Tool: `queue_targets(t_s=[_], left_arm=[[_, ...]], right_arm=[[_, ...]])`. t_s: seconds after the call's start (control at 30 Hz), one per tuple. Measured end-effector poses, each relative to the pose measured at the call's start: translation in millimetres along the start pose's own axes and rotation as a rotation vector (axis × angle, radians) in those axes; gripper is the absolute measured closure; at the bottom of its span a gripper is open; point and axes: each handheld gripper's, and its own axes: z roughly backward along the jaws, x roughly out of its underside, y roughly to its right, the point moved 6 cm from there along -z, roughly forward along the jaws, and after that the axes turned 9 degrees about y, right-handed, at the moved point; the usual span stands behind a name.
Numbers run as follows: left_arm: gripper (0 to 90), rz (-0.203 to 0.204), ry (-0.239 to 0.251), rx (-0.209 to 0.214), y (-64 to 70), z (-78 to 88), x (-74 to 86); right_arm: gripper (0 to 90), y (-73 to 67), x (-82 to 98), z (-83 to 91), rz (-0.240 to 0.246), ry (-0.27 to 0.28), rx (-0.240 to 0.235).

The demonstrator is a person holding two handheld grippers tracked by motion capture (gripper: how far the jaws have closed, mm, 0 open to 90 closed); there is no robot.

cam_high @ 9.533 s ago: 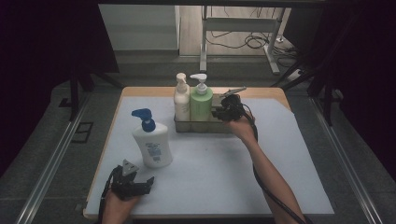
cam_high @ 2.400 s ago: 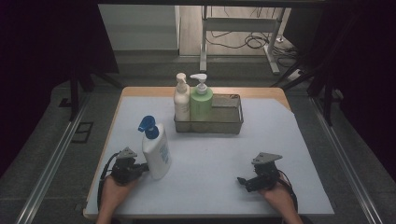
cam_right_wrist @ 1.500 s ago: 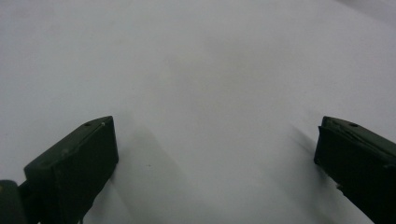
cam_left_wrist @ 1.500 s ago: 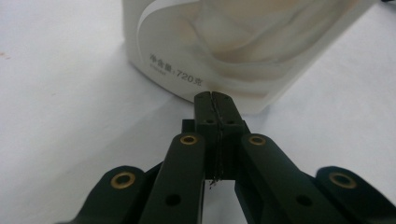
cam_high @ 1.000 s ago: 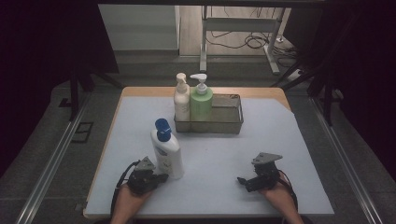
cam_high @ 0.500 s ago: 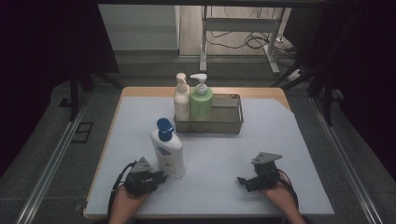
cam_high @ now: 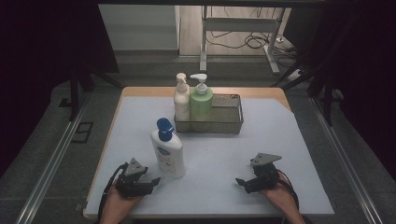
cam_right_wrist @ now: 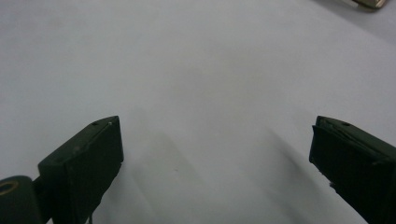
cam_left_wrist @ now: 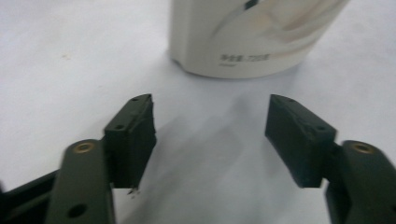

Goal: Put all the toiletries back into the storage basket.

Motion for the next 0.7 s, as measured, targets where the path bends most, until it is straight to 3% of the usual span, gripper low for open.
queue_targets(t_s=[0.33,0.7], left_arm=[[15.2,0.015,-0.013,-0.036,-9.5,-4.2,7.5],[12.6,-0.018,-0.025,-0.063,-8.0,-9.9,10.8]], right_arm=[[1.8,-8.8,-9.4,3.9,0.012,0.011,-0.033],[0.3,-20.1,-26.2,6.0,0.025,0.042,-0.081]])
